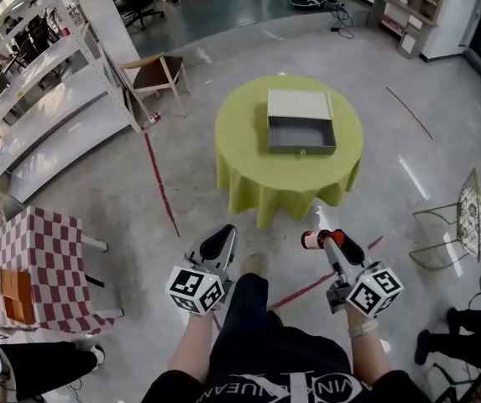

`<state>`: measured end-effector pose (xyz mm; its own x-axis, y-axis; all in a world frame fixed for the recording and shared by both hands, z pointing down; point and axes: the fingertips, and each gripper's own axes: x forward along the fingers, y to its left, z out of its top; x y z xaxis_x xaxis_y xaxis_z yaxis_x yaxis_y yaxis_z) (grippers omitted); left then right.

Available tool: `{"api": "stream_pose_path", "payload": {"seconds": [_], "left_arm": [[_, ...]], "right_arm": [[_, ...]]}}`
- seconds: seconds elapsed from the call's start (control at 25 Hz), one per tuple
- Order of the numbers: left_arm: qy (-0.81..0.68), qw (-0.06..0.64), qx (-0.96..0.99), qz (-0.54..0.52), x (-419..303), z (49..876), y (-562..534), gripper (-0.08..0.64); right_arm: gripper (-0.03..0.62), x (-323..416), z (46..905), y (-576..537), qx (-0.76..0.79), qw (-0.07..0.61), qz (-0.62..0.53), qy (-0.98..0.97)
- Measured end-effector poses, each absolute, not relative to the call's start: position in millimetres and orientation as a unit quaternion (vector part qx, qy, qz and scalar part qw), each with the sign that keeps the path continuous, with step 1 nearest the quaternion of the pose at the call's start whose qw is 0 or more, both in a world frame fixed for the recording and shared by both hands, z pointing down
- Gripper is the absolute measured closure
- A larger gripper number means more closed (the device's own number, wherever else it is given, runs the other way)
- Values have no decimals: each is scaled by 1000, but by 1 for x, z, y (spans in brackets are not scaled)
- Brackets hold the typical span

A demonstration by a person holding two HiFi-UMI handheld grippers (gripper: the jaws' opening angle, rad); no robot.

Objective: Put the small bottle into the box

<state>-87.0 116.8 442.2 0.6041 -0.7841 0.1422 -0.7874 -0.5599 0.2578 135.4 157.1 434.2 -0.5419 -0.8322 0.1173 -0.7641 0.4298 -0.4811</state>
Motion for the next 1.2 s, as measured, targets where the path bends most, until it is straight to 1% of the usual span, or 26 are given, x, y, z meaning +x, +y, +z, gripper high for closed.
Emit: {"api": "stream_pose_path", "payload": {"seconds": [0.28,0.48,1.04,1.2], "left_arm": [[-421,145,895,0,-68,439,53,534],[-410,161,898,16,-62,454,8,534],[-351,174,920,22,-40,462,-118,534],[-336,176,925,26,-39,469,-145,534]], "right_arm": [[451,151,433,107,-492,67,-246,832],[451,150,438,65,-499,68,-259,824],[451,145,439,-44,-533,74,-267,799],[451,141,440,-64,-543,89,-268,791]]}}
